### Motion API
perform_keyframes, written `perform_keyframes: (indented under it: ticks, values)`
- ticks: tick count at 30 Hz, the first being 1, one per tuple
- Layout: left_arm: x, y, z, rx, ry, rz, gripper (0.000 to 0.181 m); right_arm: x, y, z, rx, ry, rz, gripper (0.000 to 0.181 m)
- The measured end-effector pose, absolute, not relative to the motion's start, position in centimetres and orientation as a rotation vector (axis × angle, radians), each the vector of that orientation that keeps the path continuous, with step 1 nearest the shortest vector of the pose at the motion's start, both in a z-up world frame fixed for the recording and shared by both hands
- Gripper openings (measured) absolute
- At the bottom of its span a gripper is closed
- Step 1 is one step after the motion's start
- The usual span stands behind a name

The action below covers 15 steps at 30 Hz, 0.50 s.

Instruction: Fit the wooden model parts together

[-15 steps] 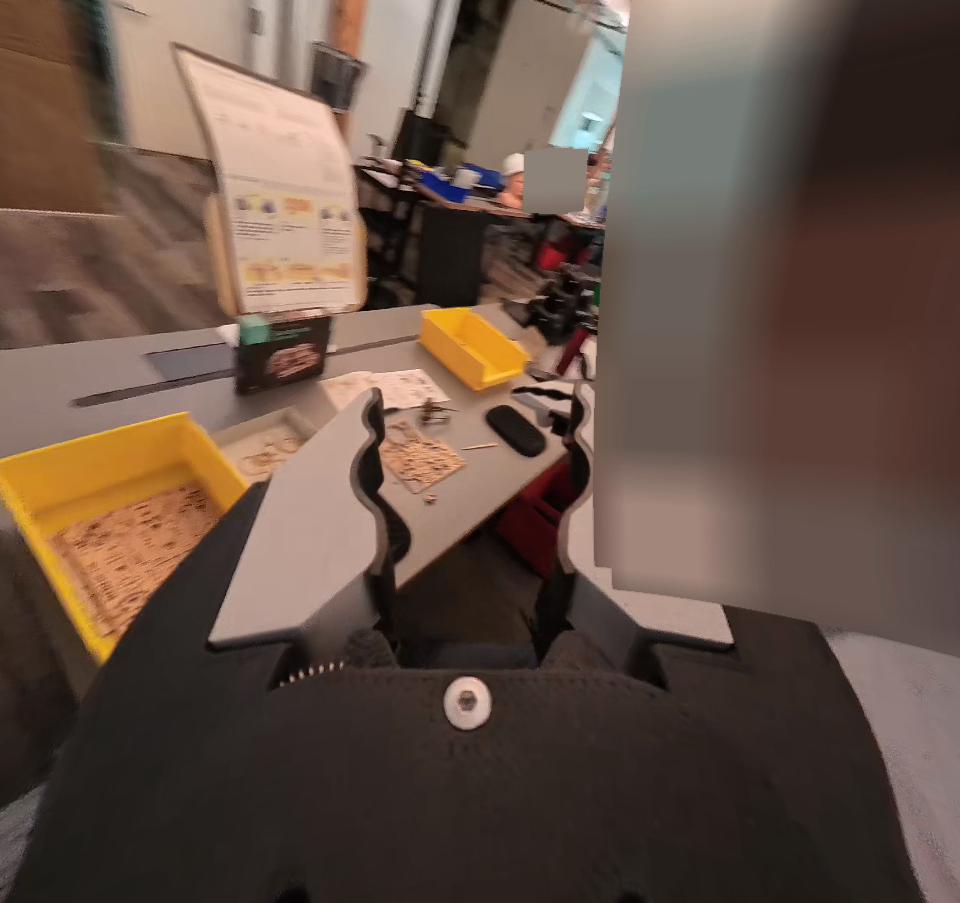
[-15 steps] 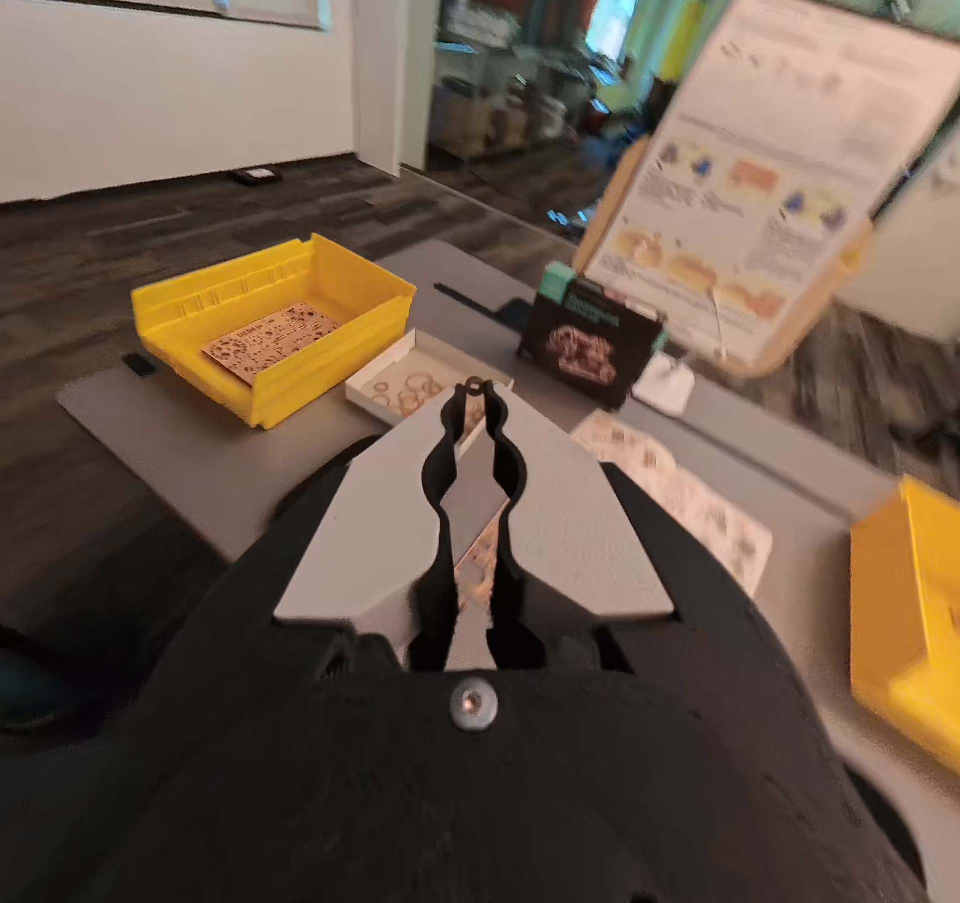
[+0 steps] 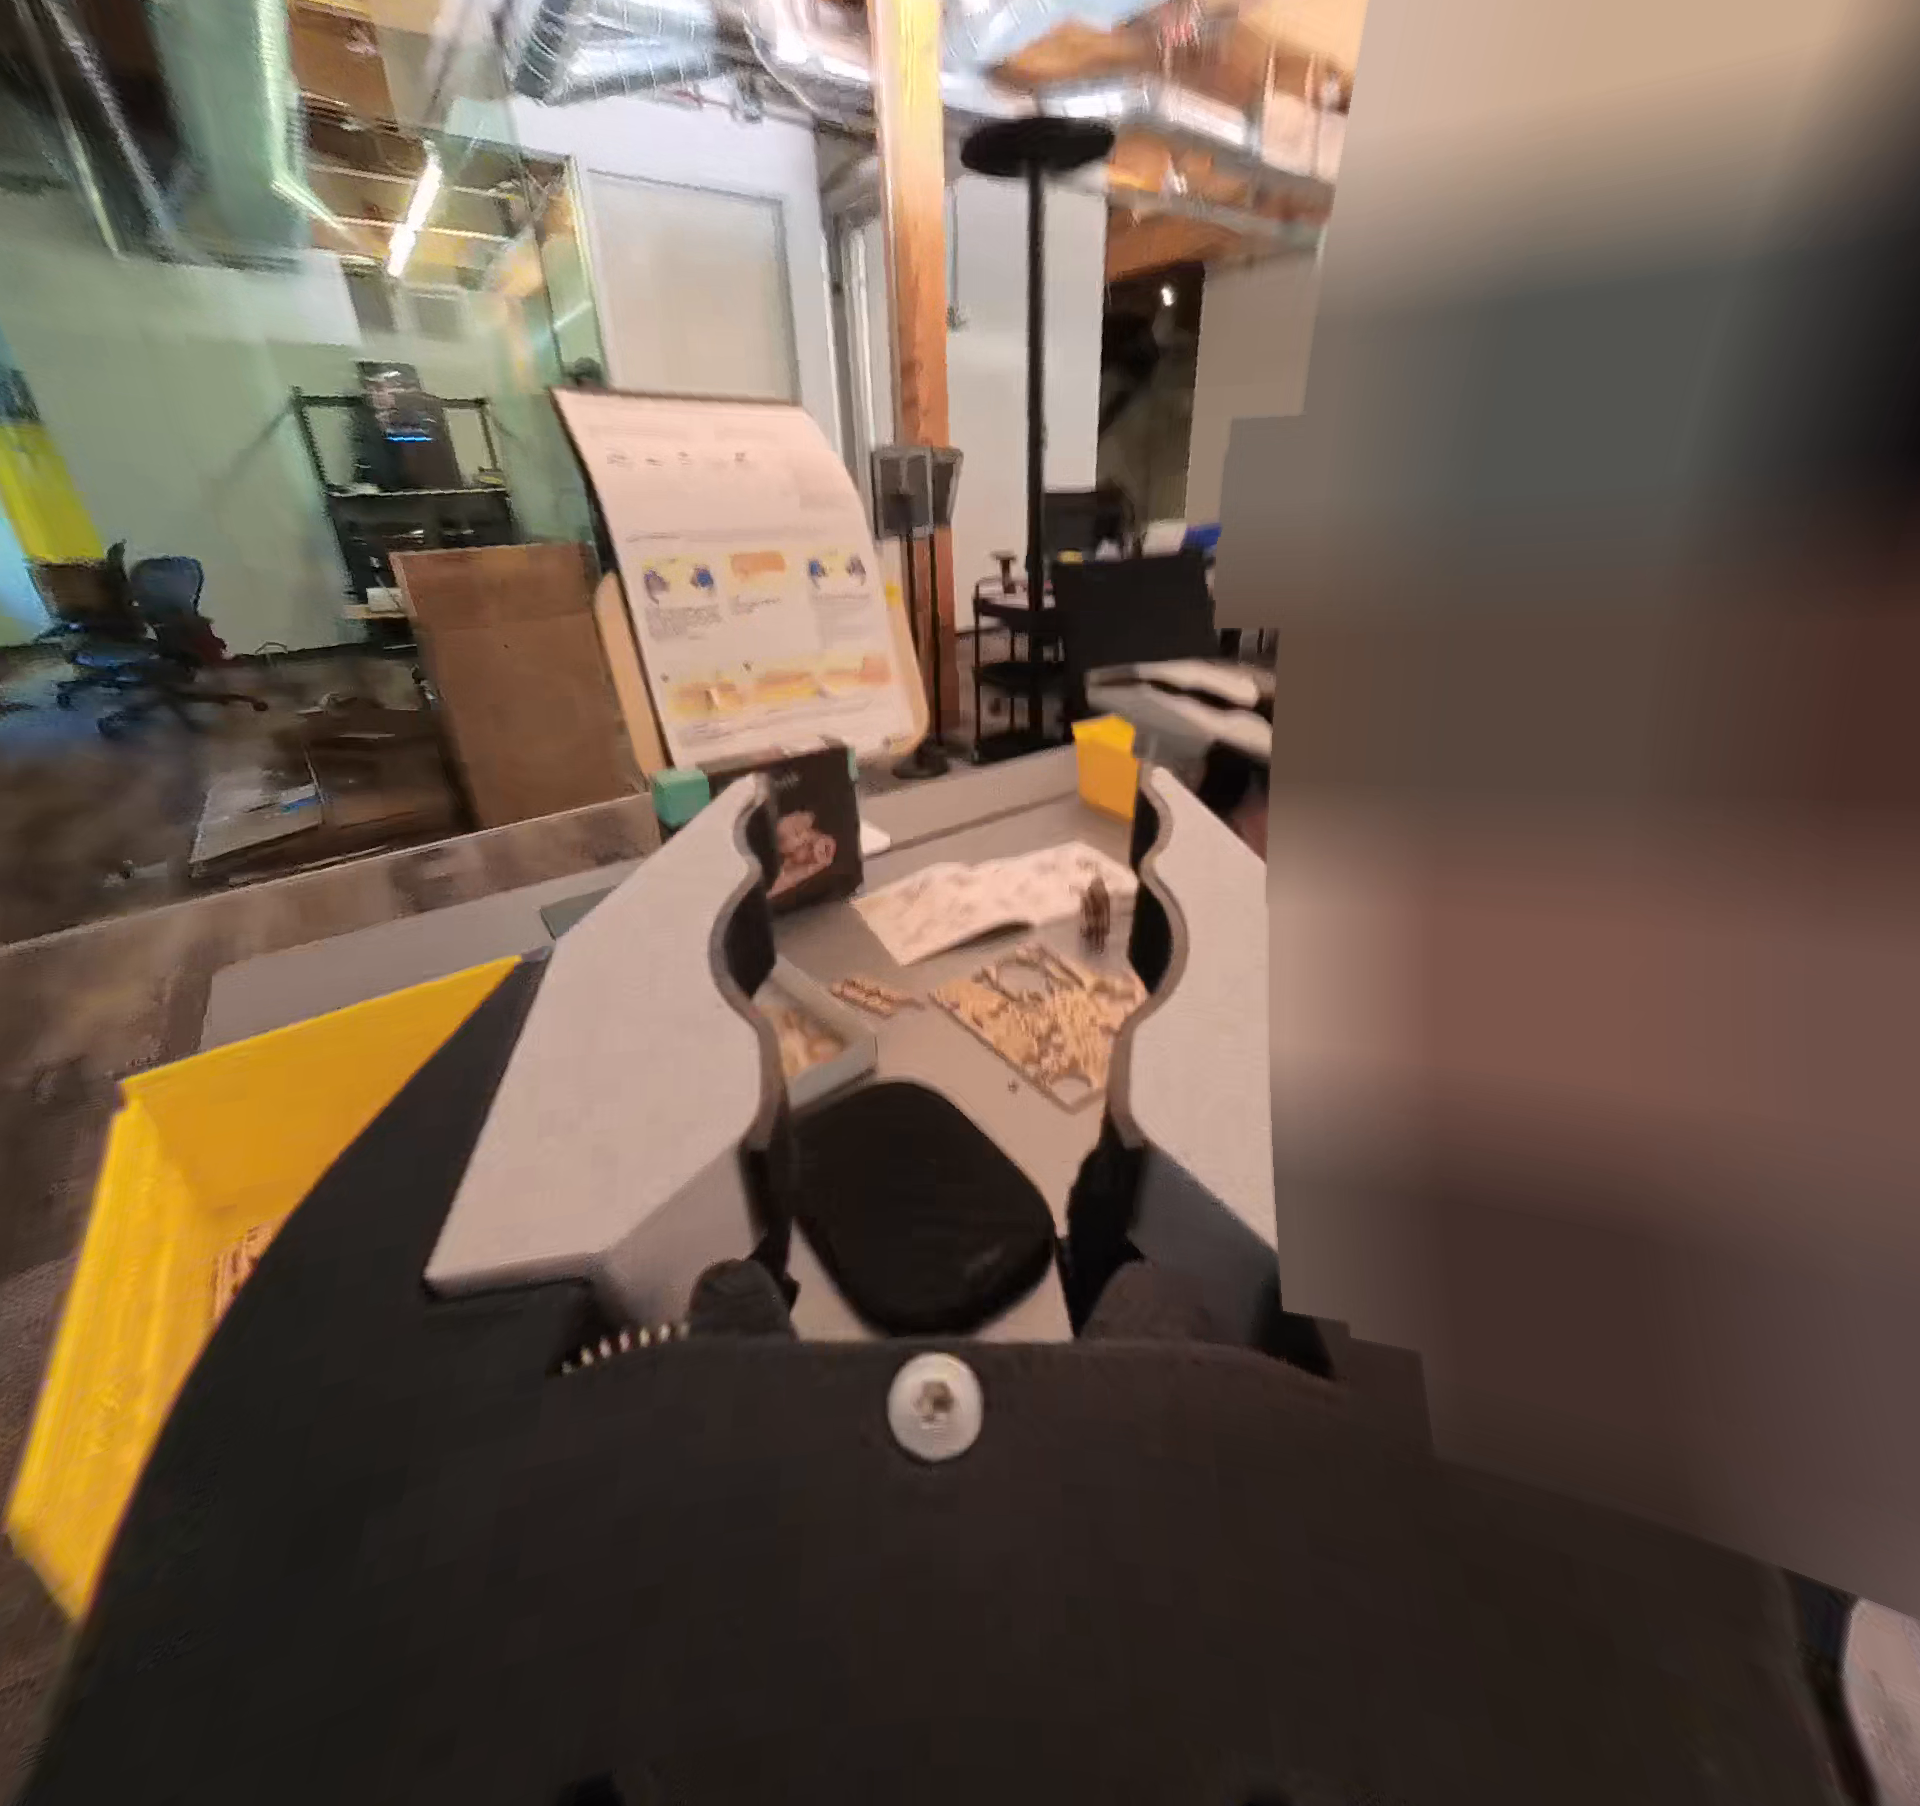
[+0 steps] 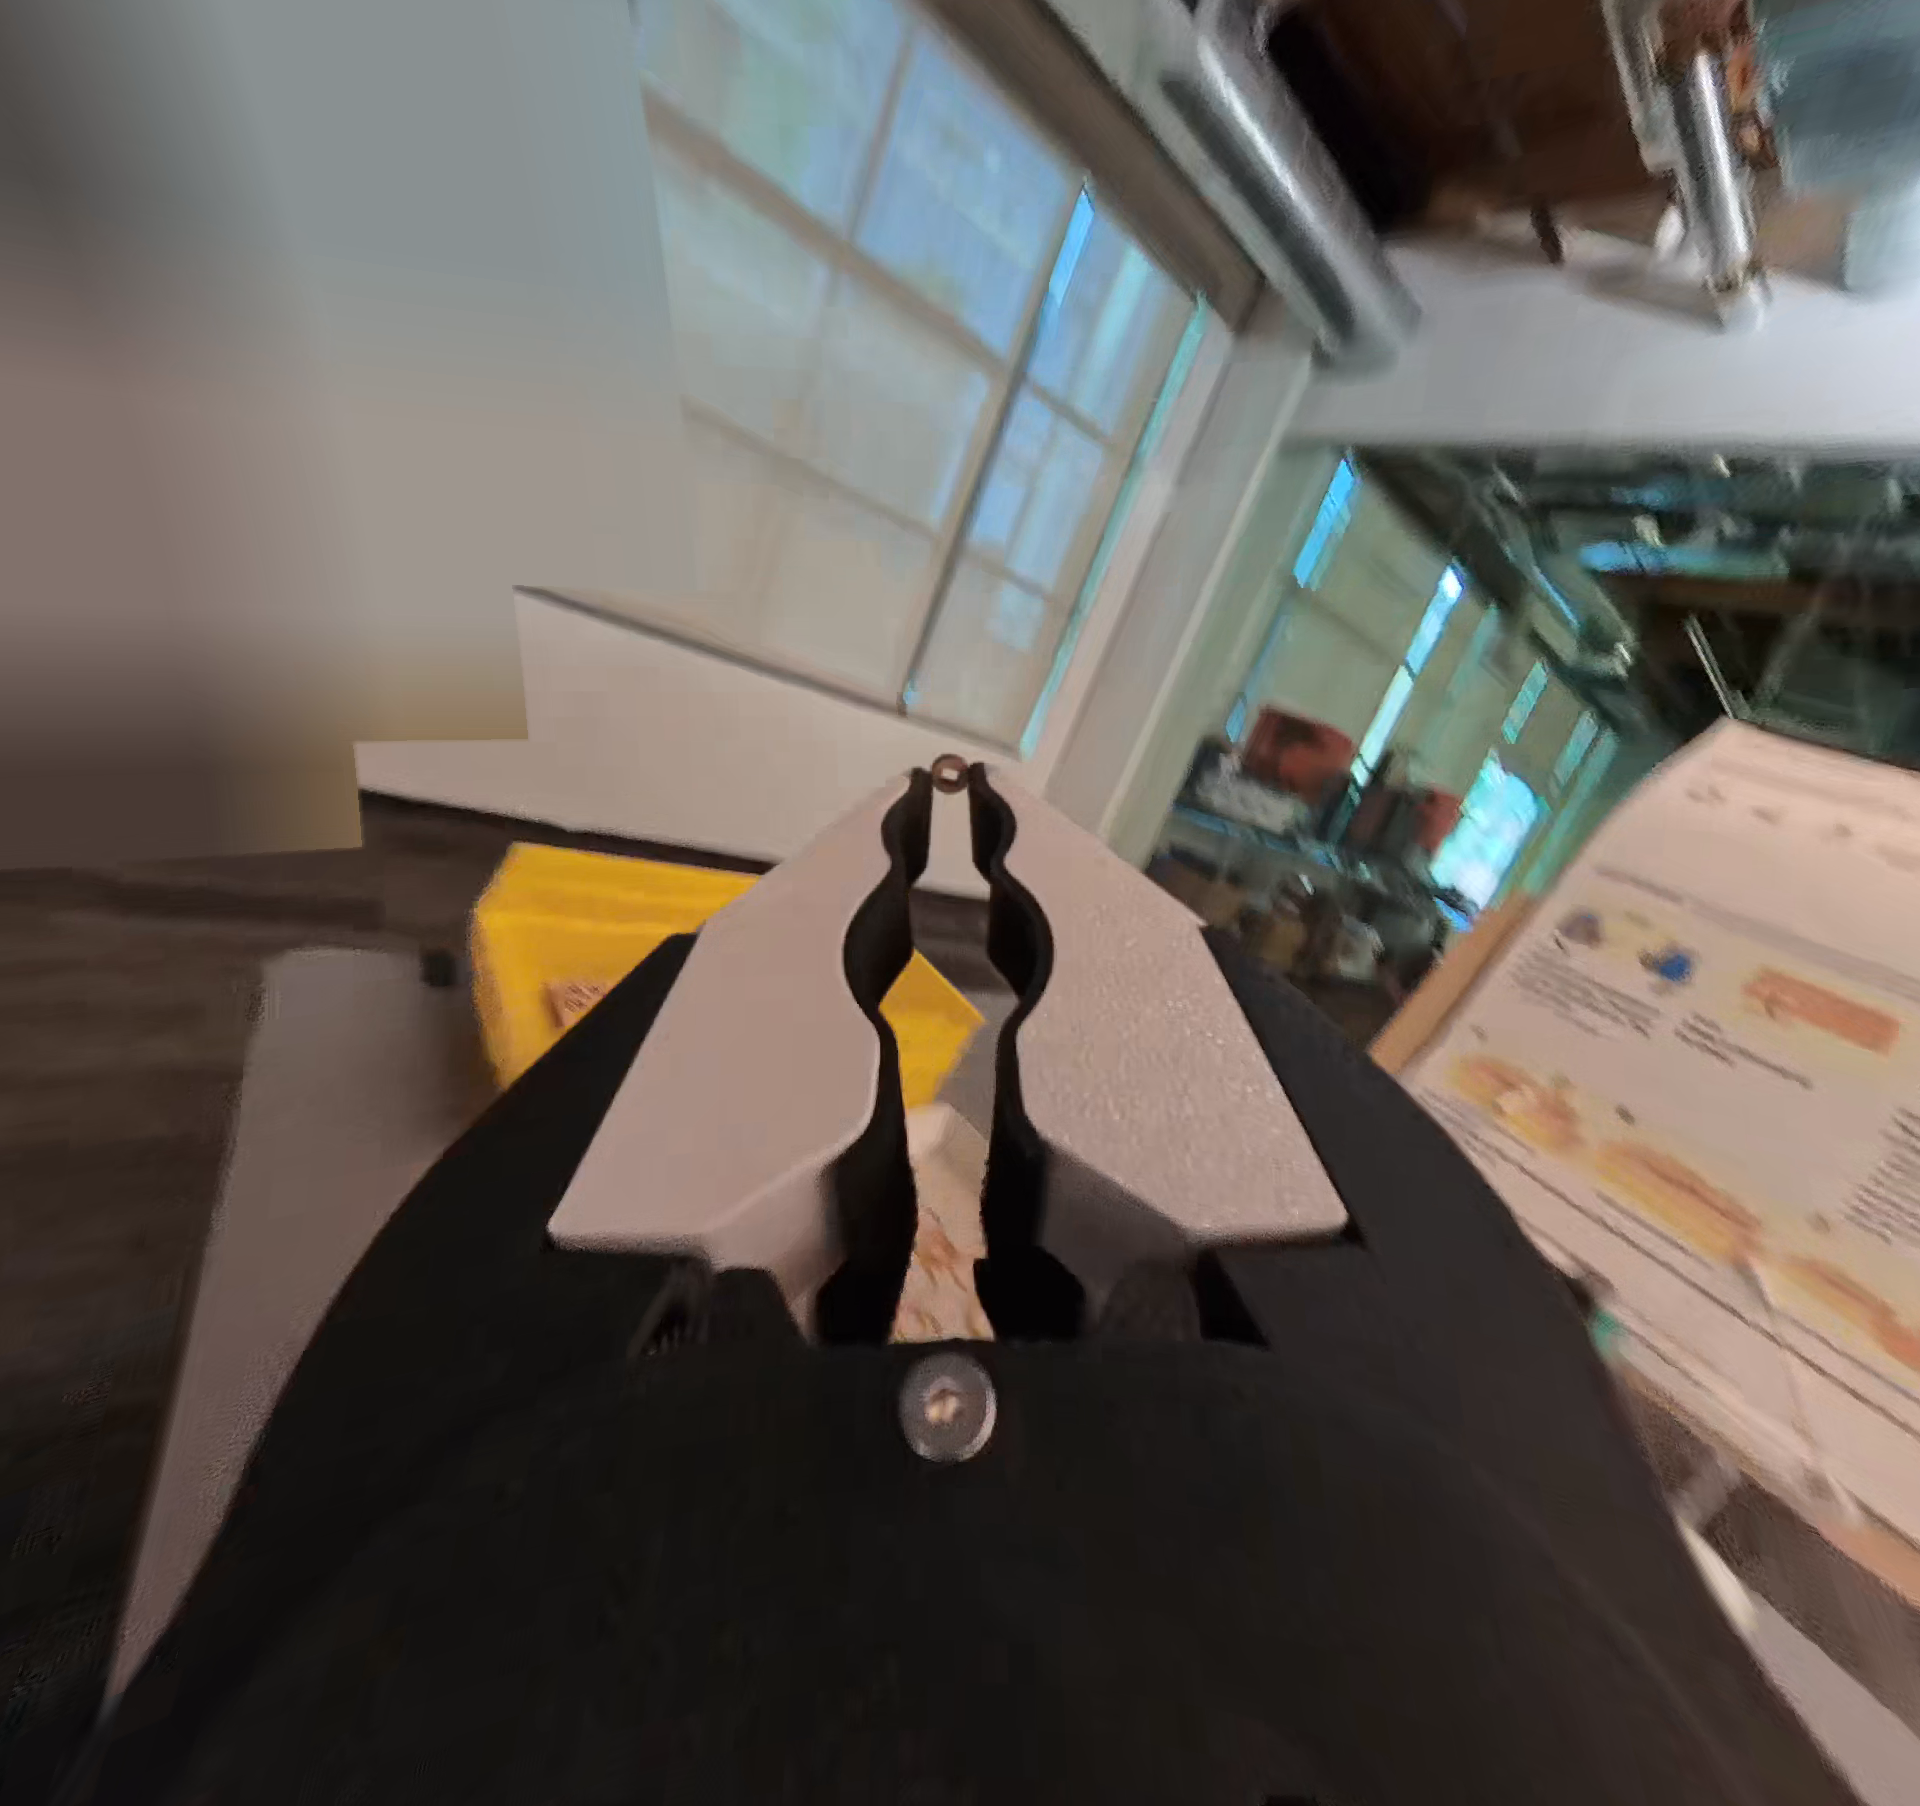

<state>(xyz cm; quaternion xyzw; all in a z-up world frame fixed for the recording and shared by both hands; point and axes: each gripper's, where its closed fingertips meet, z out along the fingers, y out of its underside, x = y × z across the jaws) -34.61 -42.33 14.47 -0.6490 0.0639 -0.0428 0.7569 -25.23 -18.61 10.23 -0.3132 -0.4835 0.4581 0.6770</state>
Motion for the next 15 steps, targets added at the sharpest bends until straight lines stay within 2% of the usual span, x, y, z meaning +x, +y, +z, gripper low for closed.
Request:
perform_keyframes:
  ticks: [1,4,7,11,15]
  values:
    - [-32.9,-42.5,12.9,-1.419,0.164,-0.085,0.07,-24.5,-20.3,10.1,-0.625,-1.079,1.072,0.006]
    - [-26.6,-44.0,9.7,-1.35,0.126,-0.171,0.071,-22.7,-23.5,8.7,-0.555,-1.076,1.106,0.006]
    - [-20.3,-45.6,8.2,-1.302,0.018,-0.231,0.069,-19.7,-25.5,5.0,-0.758,-1.187,1.159,0.006]
    - [-12.8,-45.9,11.1,-1.348,0.019,-0.355,0.075,-14.3,-26.5,-0.1,-1.096,-1.363,1.189,0.006]
    - [-7.7,-45.5,12.4,-1.477,0.093,-0.285,0.083,-8.8,-20.2,-6.8,-1.47,-1.278,0.905,0.006]
